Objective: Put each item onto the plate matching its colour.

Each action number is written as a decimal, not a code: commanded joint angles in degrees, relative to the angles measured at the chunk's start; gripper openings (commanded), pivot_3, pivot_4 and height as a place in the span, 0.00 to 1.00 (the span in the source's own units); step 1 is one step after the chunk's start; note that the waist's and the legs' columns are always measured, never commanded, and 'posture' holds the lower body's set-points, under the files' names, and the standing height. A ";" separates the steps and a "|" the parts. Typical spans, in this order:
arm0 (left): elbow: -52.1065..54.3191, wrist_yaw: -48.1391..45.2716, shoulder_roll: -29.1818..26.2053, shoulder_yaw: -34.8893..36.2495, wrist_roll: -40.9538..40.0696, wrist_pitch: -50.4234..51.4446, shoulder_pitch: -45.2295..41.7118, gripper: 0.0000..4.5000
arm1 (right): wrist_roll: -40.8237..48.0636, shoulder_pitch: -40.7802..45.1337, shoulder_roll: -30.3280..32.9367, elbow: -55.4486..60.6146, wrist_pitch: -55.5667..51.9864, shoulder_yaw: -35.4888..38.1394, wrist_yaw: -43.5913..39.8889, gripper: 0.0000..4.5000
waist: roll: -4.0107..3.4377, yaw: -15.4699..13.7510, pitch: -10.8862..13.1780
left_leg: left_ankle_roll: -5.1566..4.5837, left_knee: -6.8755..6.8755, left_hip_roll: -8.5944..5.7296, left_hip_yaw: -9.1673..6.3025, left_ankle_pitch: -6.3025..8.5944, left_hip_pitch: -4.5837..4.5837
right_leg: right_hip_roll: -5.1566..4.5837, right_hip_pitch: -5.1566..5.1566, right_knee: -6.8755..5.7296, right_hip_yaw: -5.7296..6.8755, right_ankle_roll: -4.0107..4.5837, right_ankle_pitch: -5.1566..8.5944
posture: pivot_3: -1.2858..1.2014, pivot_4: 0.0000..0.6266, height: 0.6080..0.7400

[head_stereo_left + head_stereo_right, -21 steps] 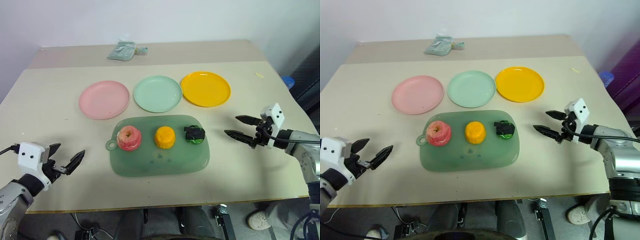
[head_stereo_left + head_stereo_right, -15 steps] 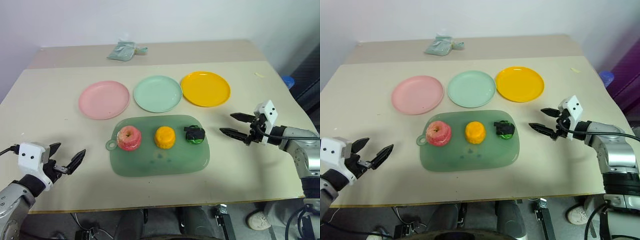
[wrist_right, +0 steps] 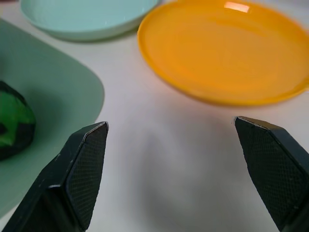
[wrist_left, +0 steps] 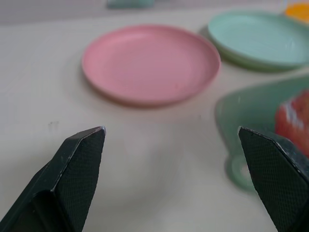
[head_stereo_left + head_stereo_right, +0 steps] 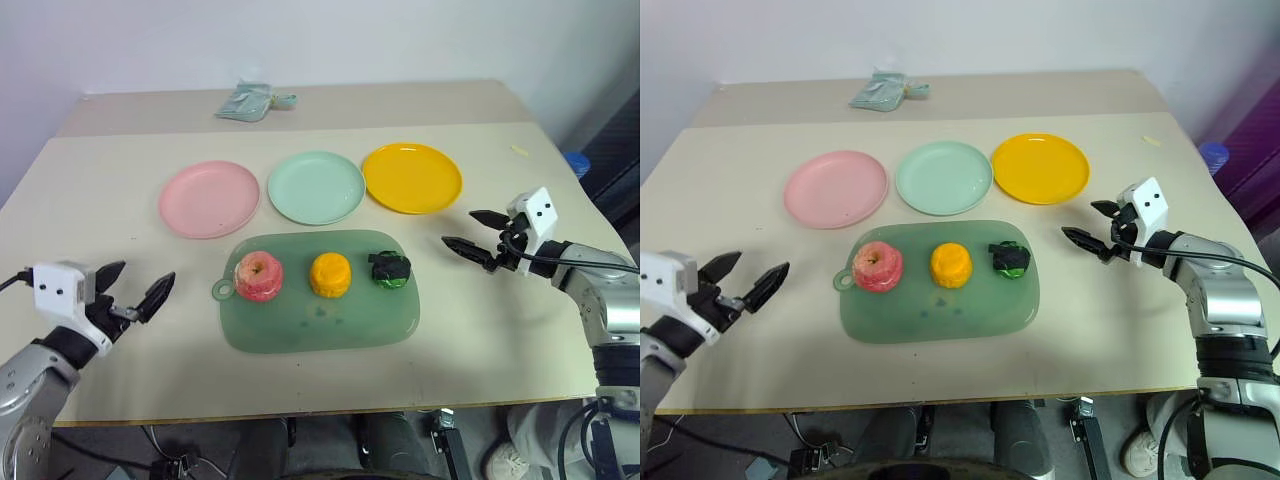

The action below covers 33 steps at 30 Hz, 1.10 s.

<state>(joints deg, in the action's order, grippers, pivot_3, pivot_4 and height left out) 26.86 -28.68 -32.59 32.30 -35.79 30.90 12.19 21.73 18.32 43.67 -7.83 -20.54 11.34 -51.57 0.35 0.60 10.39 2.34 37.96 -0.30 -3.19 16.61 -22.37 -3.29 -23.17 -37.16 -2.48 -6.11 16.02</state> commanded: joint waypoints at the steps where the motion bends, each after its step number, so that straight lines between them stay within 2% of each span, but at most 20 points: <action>1: -1.61 -2.30 -2.42 -1.36 -3.22 1.73 -4.83 1.00 | 2.51 -3.10 0.77 8.14 -1.65 4.29 1.54 0.95 | 0.00 -0.01 0.00 | 0.00 0.01 -0.01 0.00 0.00 -0.01 | -0.01 0.00 0.00 0.00 0.00 0.00 | 0.52 0.24 1.00; 6: -2.79 -6.09 -4.17 -5.33 -8.01 5.07 -13.09 1.00 | 5.53 -8.60 0.34 16.25 -4.50 6.43 2.10 0.95 | 0.00 0.12 -0.01 | 0.00 0.03 0.00 -0.01 0.00 0.00 | 0.04 0.00 -0.04 0.00 -0.01 0.00 | 0.52 0.24 1.00; 10: 0.00 -13.12 -8.38 -12.48 -9.27 7.75 -14.93 1.00 | 8.33 -11.60 0.34 21.69 -6.62 6.74 1.13 0.95 | -0.01 0.23 0.00 | 0.00 0.02 0.01 0.00 0.00 0.00 | 0.04 -0.01 -0.05 -0.02 -0.01 0.00 | 0.52 0.24 1.00; 14: -1.21 -18.56 -13.93 -22.43 -0.68 4.16 -16.47 1.00 | 12.68 -15.29 1.06 28.84 -9.50 6.92 -0.79 0.95 | -0.03 0.24 0.00 | 0.00 0.01 0.00 -0.01 0.00 0.01 | 0.12 -0.02 -0.06 -0.04 0.00 0.00 | 0.52 0.24 1.00; 20: -7.64 -20.54 -14.83 -31.52 10.55 -2.91 -19.41 1.00 | 12.24 -19.41 0.03 34.56 -9.46 5.39 0.62 0.95 | -0.01 0.09 0.01 | -0.01 0.02 -0.04 0.00 0.00 0.01 | 0.12 0.01 -0.04 -0.04 0.00 0.00 | 0.52 0.24 1.00; 21: -8.61 -20.50 -14.23 -31.96 11.28 -3.72 -19.88 1.00 | 12.23 -19.61 -0.20 34.93 -9.48 5.26 1.00 0.95 | -0.01 0.08 0.01 | -0.01 0.03 -0.04 0.00 0.00 0.01 | 0.12 0.01 -0.04 -0.04 0.00 0.00 | 0.52 0.24 1.00; 23: -9.90 -20.40 -13.02 -31.66 11.35 -4.49 -20.65 0.88 | 12.30 -20.07 -0.41 35.68 -9.55 5.06 1.54 1.00 | -0.01 0.07 0.00 | -0.01 0.03 -0.01 -0.02 0.00 0.01 | 0.12 0.00 -0.04 -0.04 0.00 0.00 | 0.52 0.24 1.00; 26: -11.47 -19.92 -11.30 -29.43 10.64 -5.53 -21.57 0.68 | 12.58 -20.06 -0.38 36.47 -9.99 4.84 2.25 1.00 | -0.01 0.08 0.00 | 0.00 0.03 0.02 -0.02 0.00 0.01 | 0.11 0.00 -0.05 -0.04 0.00 0.00 | 0.52 0.24 1.00; 30: -16.96 -15.86 -6.53 -22.47 6.56 -5.50 -25.64 0.68 | 12.77 -18.73 -0.49 37.05 -10.62 3.84 3.05 1.00 | 0.01 0.06 0.02 | -0.01 0.04 0.02 -0.05 0.00 0.00 | 0.10 0.00 -0.06 -0.02 -0.01 0.00 | 0.52 0.24 1.00; 33: -22.98 -11.15 -4.95 -20.44 9.61 -7.31 -30.32 0.68 | 12.62 -17.30 -0.69 36.70 -10.64 2.54 3.47 1.00 | 0.06 0.04 0.03 | -0.01 0.10 -0.01 -0.10 0.00 -0.01 | 0.12 0.00 -0.09 0.02 -0.01 0.00 | 0.52 0.24 1.00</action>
<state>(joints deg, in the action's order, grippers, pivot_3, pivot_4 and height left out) 4.89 -42.02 -37.46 8.91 -27.24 25.73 -16.54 33.48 0.13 43.29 27.05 -31.63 13.72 -48.41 0.41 0.64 10.43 2.33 38.06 -0.35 -3.28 16.60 -22.37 -3.17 -23.16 -37.25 -2.46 -6.12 16.02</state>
